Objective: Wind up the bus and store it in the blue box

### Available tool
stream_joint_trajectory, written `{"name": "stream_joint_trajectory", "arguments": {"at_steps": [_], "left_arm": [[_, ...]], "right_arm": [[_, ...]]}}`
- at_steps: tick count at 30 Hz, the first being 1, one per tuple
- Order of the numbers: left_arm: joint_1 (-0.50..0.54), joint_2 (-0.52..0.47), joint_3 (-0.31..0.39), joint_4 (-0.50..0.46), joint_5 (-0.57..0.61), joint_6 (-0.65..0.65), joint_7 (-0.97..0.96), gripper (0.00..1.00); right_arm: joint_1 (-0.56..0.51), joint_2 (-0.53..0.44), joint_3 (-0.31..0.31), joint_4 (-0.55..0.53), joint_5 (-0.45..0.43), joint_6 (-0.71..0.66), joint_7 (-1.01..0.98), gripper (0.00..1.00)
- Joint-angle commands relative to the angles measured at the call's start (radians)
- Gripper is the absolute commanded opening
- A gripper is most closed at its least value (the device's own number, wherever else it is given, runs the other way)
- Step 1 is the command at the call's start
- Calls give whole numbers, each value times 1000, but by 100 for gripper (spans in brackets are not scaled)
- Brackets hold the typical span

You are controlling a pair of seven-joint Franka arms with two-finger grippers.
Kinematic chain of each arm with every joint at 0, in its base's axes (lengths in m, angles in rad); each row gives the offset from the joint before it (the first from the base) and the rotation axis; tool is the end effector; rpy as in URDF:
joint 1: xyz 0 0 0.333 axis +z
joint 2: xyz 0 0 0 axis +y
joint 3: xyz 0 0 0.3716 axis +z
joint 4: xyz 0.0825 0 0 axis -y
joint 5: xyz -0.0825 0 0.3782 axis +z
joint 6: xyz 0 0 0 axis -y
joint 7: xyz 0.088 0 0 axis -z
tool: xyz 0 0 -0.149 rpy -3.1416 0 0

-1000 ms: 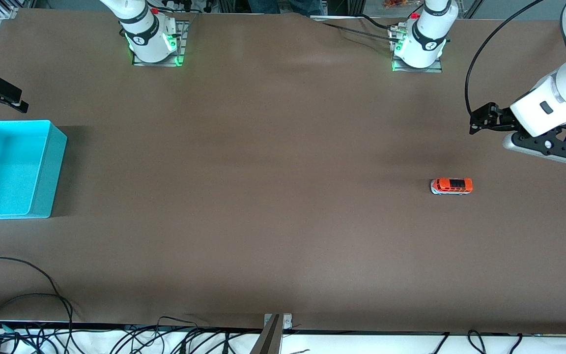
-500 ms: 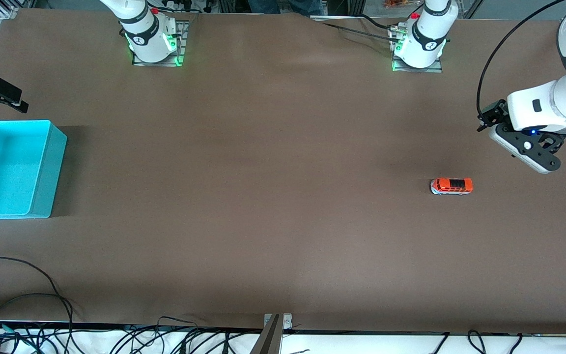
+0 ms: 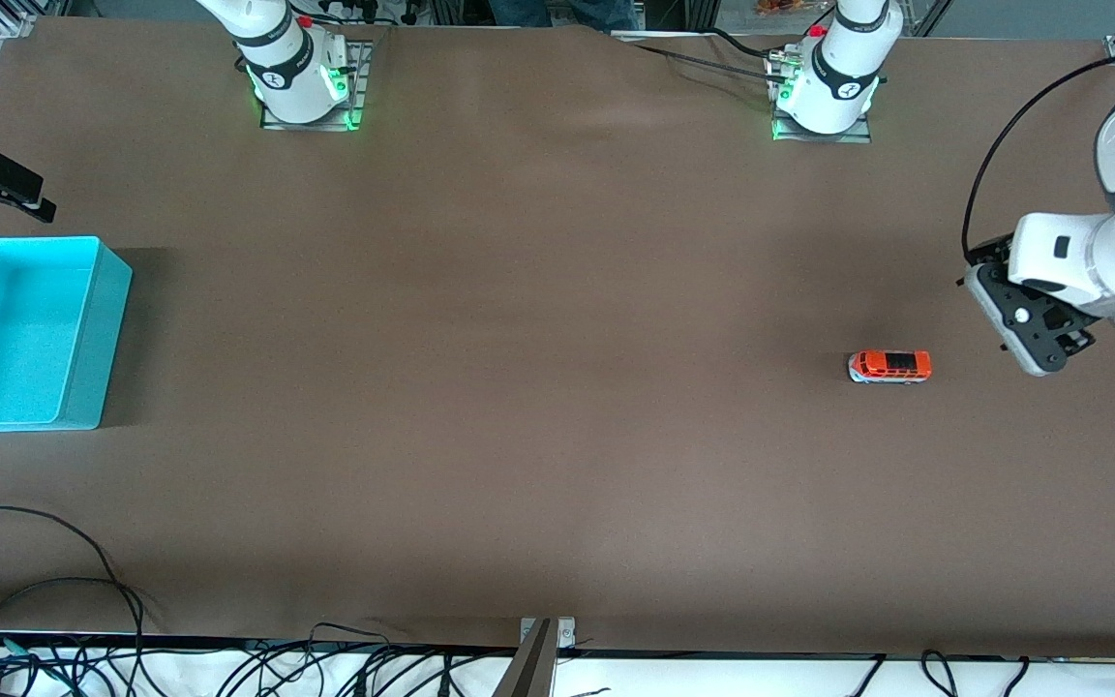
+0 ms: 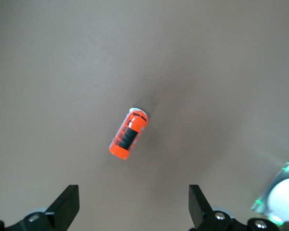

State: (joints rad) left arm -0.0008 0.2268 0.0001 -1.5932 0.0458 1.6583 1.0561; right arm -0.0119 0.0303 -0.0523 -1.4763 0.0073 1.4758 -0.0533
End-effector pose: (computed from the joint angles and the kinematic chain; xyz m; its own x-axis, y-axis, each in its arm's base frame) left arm 0.6137 0.0060 0.5021 0.4754 -0.8718 -0.1179 -0.8650 -0.4877 0.1184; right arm 0.5482 -0.0336 0.6569 0.9995 -0.0102 -0.0304 -0.0104 -0.9999 -0.0073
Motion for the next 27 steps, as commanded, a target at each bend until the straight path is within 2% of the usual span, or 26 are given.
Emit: {"name": "stream_joint_trajectory", "arguments": {"at_steps": [1,6,14,20,27], "left_arm": [[2,3,-8,-154,22,185,110,100],[2,5,-9,-260,23,333,212,100],[12,37,-9,-364,75,488,286,100],[13,89,-9,-375,112,508,324,100],[42,152,-9,-376,112,604,444,100]], "right_arm": [[-2,-1,2,17,2,-14,9,100],[-2,-1,2,17,2,-14,9,100],[-2,-1,2,17,2,-14,10,100],[-2,-1,2,17,2,-14,10,100],[-2,-1,2,17,2,-14,9,100]]}}
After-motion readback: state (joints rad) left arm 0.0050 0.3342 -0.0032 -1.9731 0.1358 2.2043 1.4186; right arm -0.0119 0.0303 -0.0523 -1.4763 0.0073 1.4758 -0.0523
